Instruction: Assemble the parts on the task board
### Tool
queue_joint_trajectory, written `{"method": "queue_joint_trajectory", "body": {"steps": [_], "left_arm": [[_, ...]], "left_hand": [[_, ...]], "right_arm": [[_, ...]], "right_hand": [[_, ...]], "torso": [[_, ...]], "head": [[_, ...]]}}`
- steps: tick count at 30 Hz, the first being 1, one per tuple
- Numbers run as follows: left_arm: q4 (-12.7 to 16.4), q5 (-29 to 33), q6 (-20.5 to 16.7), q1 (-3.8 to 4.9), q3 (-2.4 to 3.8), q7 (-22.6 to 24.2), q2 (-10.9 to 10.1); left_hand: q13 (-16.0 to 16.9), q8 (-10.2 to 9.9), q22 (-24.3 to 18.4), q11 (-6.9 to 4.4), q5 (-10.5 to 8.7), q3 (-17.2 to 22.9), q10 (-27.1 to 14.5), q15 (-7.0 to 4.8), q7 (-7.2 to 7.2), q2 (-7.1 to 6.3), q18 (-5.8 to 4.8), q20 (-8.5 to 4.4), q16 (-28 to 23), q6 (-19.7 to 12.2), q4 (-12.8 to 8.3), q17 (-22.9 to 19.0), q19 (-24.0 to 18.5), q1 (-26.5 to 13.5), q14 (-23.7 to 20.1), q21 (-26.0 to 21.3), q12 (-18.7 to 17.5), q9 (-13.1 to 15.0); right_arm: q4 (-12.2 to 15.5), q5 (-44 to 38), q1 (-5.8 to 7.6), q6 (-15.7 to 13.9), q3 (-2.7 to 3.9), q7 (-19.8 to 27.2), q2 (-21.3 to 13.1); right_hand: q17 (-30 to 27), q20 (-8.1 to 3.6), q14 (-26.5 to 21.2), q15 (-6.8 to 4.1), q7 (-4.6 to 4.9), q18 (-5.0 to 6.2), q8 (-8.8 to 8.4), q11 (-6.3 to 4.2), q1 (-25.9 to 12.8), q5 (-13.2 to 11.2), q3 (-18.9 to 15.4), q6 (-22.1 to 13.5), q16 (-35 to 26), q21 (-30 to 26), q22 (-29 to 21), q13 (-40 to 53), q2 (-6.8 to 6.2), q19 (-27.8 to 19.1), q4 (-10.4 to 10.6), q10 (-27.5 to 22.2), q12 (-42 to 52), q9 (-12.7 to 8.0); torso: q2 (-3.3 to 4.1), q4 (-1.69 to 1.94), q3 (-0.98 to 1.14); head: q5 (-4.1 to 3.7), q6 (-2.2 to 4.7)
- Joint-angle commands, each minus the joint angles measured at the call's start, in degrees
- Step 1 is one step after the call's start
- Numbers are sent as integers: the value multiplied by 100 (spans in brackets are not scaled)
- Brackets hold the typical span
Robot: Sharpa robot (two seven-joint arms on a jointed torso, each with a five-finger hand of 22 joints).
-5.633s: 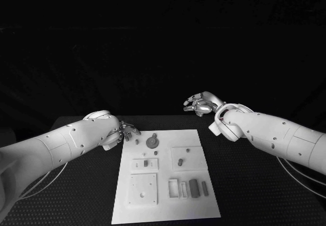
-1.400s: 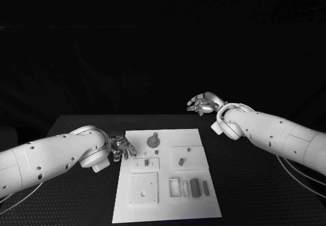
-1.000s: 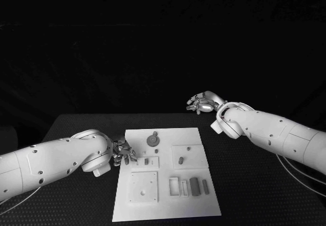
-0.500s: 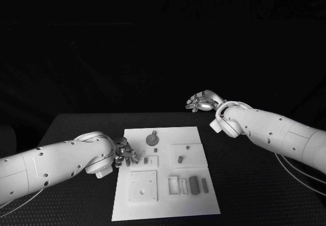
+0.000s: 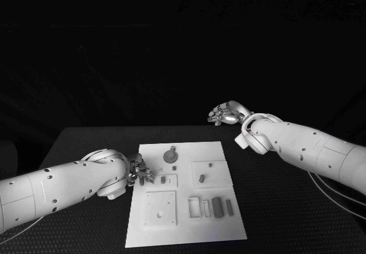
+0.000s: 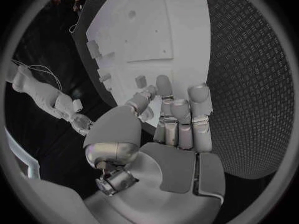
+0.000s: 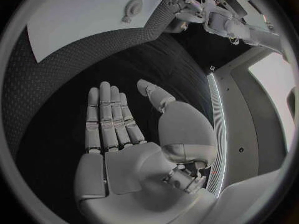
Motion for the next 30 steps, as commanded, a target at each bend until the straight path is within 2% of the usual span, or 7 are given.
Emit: {"method": "queue_joint_trajectory", "body": {"steps": [1,8,11,17,21,25,30], "left_arm": [[4,-197,-26,0,3,22,25],[-16,-197,-4,0,3,18,62],[-24,-197,24,0,3,17,58],[-25,-197,54,-1,3,15,66],[-27,-197,78,-5,3,16,81],[-37,-196,91,-9,3,17,94],[-37,-196,113,-19,3,11,86]], "left_hand": [[4,26,113,-18,-25,1,40,-3,0,76,324,-1,28,189,41,5,28,-4,60,23,25,6],[6,32,115,-21,-36,-4,46,-5,-3,74,319,-1,32,202,57,9,31,-22,65,29,29,2],[6,33,115,-21,-37,-4,47,-6,-4,74,318,-1,32,203,59,10,31,-24,66,30,30,1],[9,37,116,-24,-42,-7,54,-8,-7,76,315,-1,36,212,71,14,34,-36,70,36,34,-2],[12,44,118,-28,-45,-12,66,-12,-12,75,311,-1,43,228,85,20,39,-51,78,46,42,-5],[15,46,120,-31,-45,-14,72,-14,-14,75,310,-2,48,234,89,23,43,-56,82,51,46,-7],[19,51,121,-35,-45,-22,81,-18,-19,82,306,-3,57,246,111,30,51,-78,90,63,53,-12]], "right_arm": [[21,23,-1,53,2,76,1],[51,24,-2,46,2,77,-5],[61,23,-4,32,2,62,-6],[63,24,-7,31,2,62,-24],[65,24,-8,38,2,65,-21],[73,24,-8,46,2,63,-24],[78,24,-8,42,2,60,-28]], "right_hand": [[-7,43,39,2,34,1,23,1,35,26,-33,-26,-33,-27,-8,-13,6,6,3,47,-26,-10],[-8,50,43,5,35,4,25,1,37,26,-38,-26,-57,-42,-12,-43,8,1,6,55,-27,-15],[-8,53,44,6,35,5,25,1,38,26,-39,-26,-67,-49,-14,-55,9,-3,7,58,-27,-17],[-7,57,46,8,35,8,27,0,42,27,-39,-26,-79,-57,-16,-71,15,-5,9,62,-27,-20],[-6,60,49,8,33,11,31,0,49,27,-37,-19,-88,-62,-17,-85,29,-5,10,66,-26,-21],[-5,61,51,8,32,12,33,-1,52,27,-37,-17,-93,-65,-17,-92,32,-5,9,68,-25,-22],[-5,62,52,8,32,12,33,-1,52,27,-38,-16,-95,-67,-18,-96,33,-5,9,68,-25,-22]], "torso": [[-1,-1,1],[1,-3,-1],[-5,0,2],[-2,-1,5],[-5,6,-1],[-5,-1,0],[-3,0,5]], "head": [[2,22],[10,20],[-101,16],[-68,-23],[-151,-14],[-134,-17],[-181,20]]}}
